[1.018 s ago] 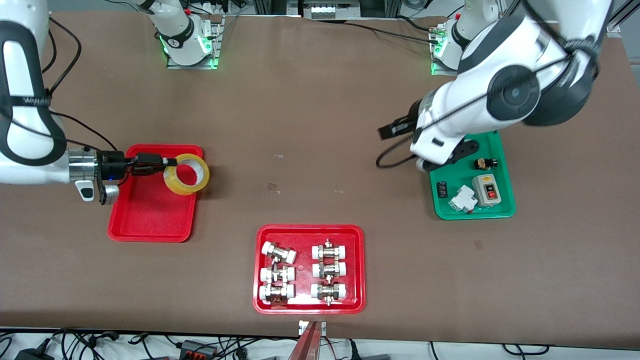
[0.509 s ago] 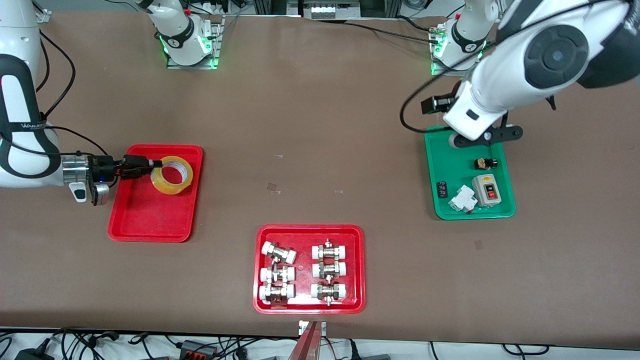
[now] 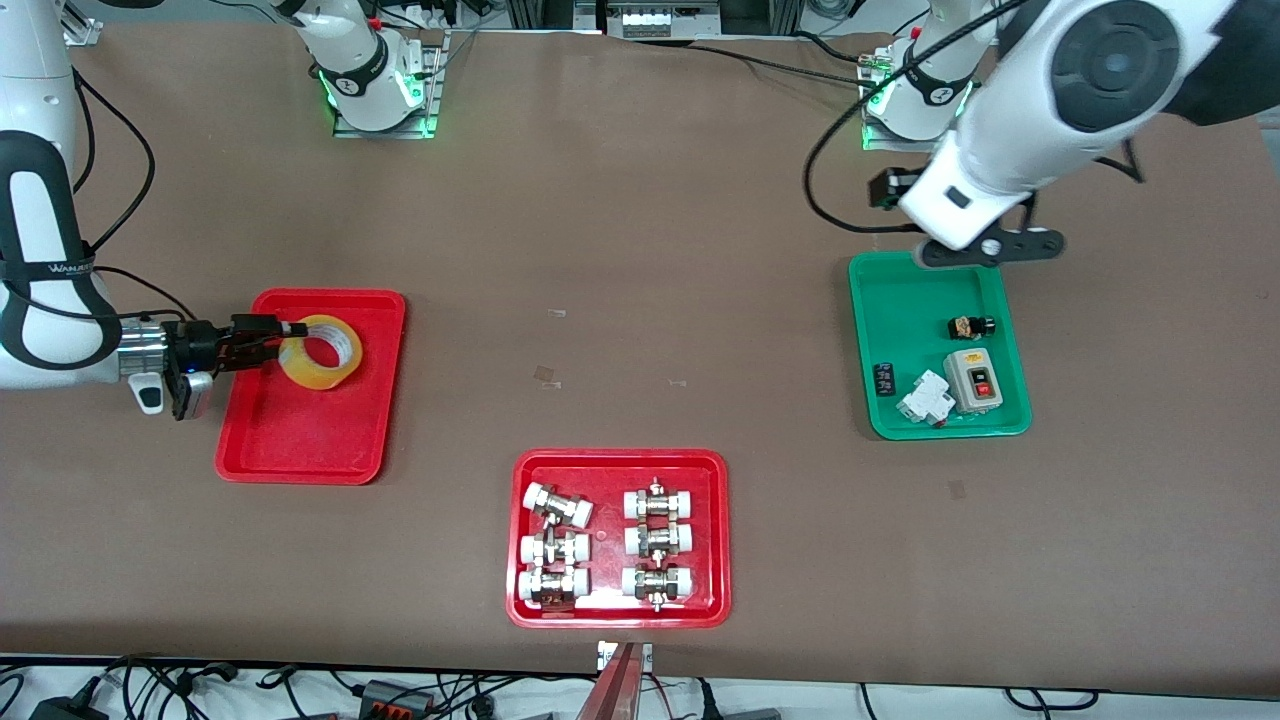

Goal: Left arm passes tape to right arm into tray

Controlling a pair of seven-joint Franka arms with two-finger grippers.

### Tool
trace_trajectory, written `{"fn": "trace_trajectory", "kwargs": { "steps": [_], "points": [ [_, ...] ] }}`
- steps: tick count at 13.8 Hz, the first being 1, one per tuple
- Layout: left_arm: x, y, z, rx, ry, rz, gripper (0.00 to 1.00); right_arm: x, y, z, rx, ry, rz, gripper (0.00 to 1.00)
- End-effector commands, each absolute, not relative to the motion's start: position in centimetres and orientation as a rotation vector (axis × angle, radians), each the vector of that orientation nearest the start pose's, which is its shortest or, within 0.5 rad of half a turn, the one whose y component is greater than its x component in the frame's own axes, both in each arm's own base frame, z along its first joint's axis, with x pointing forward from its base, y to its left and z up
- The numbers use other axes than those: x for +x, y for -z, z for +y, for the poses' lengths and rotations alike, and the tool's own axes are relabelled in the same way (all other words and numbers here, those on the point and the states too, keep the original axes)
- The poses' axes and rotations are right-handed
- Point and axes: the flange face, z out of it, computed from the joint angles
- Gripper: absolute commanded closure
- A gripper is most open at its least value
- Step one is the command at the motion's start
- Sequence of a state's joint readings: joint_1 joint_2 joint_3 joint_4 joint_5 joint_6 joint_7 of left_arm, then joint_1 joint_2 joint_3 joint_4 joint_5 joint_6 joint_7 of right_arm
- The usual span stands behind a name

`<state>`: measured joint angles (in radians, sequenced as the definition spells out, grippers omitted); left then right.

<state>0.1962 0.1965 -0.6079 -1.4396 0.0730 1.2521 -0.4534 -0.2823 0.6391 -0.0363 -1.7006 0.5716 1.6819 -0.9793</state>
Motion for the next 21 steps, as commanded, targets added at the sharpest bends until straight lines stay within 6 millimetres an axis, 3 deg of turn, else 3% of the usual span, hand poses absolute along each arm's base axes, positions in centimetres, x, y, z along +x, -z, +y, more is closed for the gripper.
{"fn": "trace_trajectory", "kwargs": {
  "steps": [1, 4, 7, 9, 11, 13, 16, 18, 21],
  "points": [
    [53.9, -56.9, -13.6, -3.0, -0.414, 0.096, 0.0, 60.7, -22.6, -11.9, -2.392, -0.248, -0.639, 0.0],
    [54.2, -57.4, -10.2, -3.017, -0.417, 0.12, 0.0, 62.1, -27.1, -9.3, -2.527, -0.25, -0.829, 0.0],
    [51.4, -56.4, -10.0, -3.019, -0.326, 0.107, 0.0, 62.6, -33.9, -6.0, -2.723, -0.289, -0.85, 0.0],
    [52.3, -56.4, -10.0, -3.096, -0.298, 0.099, 0.0, 61.8, -38.7, -3.9, -2.831, -0.282, -0.692, 0.0],
    [53.4, -58.0, -10.1, -3.123, -0.246, 0.084, 0.0, 60.5, -43.4, -2.7, -2.89, -0.277, -0.539, 0.0],
    [53.1, -59.4, -10.2, -3.112, -0.218, 0.076, 0.0, 59.1, -48.2, -1.3, -2.923, -0.219, -0.505, 0.0],
    [52.0, -61.2, -11.7, -3.119, -0.178, 0.1, 0.0, 57.0, -54.4, 0.6, -3.044, -0.237, -0.263, 0.0],
    [52.3, -61.3, -10.8, -3.125, -0.172, 0.067, 0.0, 57.2, -57.5, 0.5, -3.088, -0.215, 0.056, 0.0],
    [51.7, -61.3, -11.1, -3.099, -0.217, 0.08, 0.0, 55.7, -60.4, 2.9, -3.094, -0.142, 0.158, 0.0]
  ]
}}
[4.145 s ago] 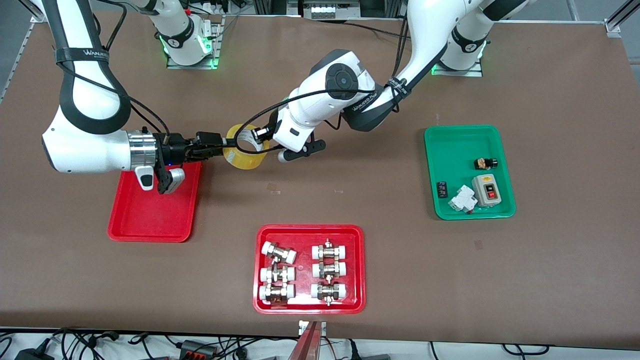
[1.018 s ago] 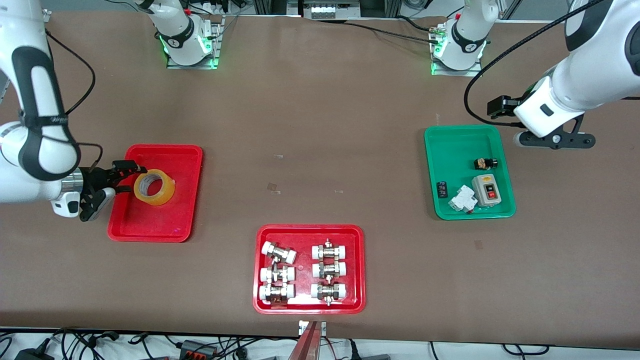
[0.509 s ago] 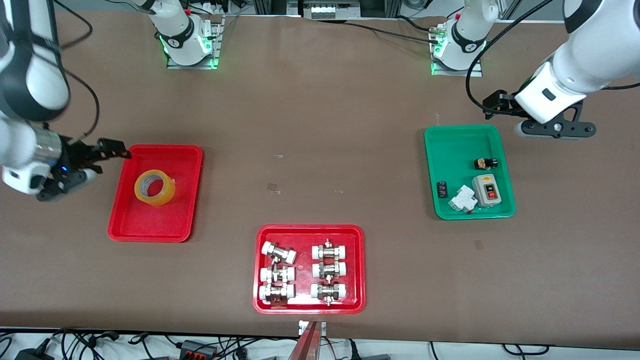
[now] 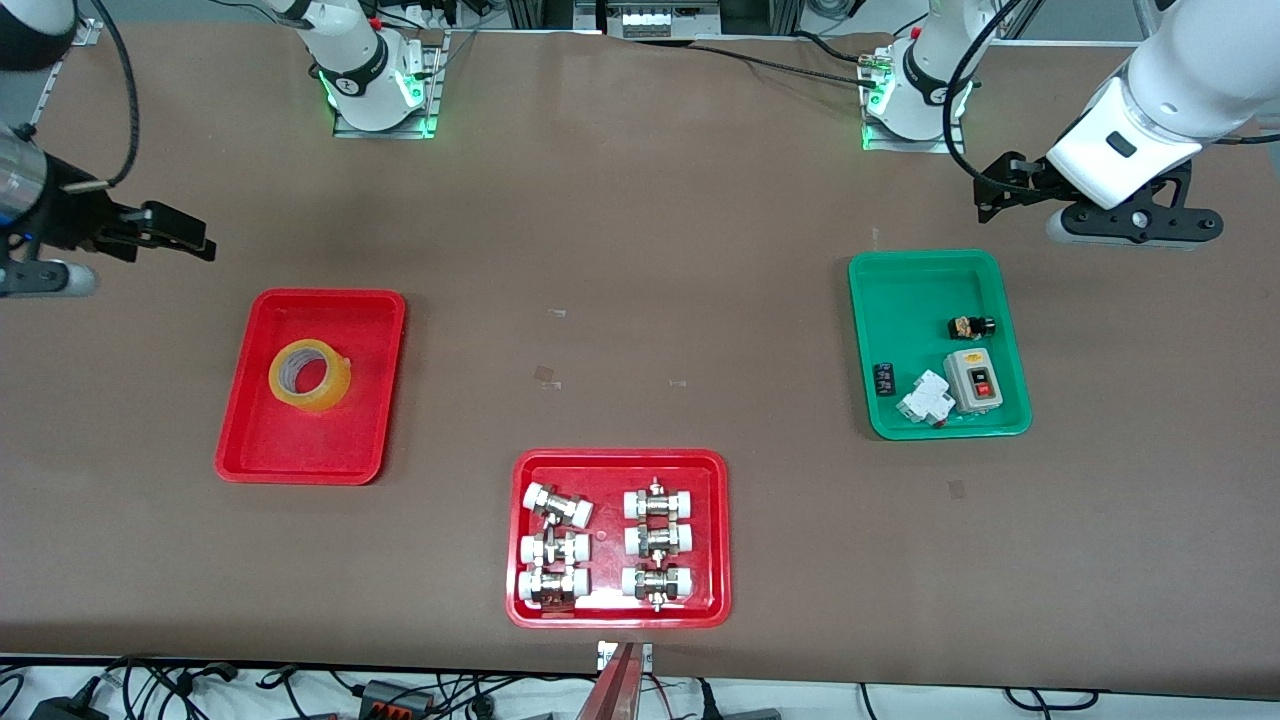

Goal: Left arm passes tape to right arm into tray

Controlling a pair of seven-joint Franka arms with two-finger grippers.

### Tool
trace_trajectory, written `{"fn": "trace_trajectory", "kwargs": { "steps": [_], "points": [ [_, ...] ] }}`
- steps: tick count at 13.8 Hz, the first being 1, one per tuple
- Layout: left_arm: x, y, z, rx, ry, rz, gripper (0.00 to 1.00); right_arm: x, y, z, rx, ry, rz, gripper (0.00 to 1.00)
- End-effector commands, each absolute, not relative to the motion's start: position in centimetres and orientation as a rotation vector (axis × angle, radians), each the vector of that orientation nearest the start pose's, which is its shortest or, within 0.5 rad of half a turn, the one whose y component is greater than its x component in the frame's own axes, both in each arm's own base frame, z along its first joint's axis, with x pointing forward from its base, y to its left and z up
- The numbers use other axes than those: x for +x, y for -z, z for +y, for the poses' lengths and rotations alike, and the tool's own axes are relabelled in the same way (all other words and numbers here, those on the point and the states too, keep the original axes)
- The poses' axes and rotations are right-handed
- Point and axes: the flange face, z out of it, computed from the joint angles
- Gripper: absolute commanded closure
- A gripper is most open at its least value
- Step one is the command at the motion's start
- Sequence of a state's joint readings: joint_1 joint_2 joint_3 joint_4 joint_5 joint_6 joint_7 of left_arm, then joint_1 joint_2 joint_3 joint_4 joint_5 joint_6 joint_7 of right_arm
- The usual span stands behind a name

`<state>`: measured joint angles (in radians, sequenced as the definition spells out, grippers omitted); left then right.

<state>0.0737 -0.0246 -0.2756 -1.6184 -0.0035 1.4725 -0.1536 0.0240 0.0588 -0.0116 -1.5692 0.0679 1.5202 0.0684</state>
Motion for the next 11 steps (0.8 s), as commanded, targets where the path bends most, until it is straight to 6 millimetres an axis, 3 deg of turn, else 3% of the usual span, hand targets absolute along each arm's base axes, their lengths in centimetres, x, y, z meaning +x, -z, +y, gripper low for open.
{"fn": "trace_trajectory", "kwargs": {
  "steps": [1, 5, 7, 11],
  "points": [
    [51.7, -62.3, -11.3, -3.108, -0.191, 0.083, 0.0, 55.1, -60.8, 3.3, -3.095, -0.103, 0.185, 0.0],
    [52.0, -62.8, -10.9, -3.115, -0.176, 0.074, 0.0, 52.6, -62.2, 3.6, -3.093, 0.027, 0.209, 0.0],
    [52.1, -62.6, -10.9, -3.117, -0.184, 0.075, 0.0, 51.6, -61.7, 3.4, -3.096, 0.089, 0.098, 0.0],
    [52.1, -62.5, -10.9, -3.117, -0.193, 0.075, 0.0, 53.0, -62.4, 3.0, -3.101, 0.064, 0.01, 0.0]
  ]
}}
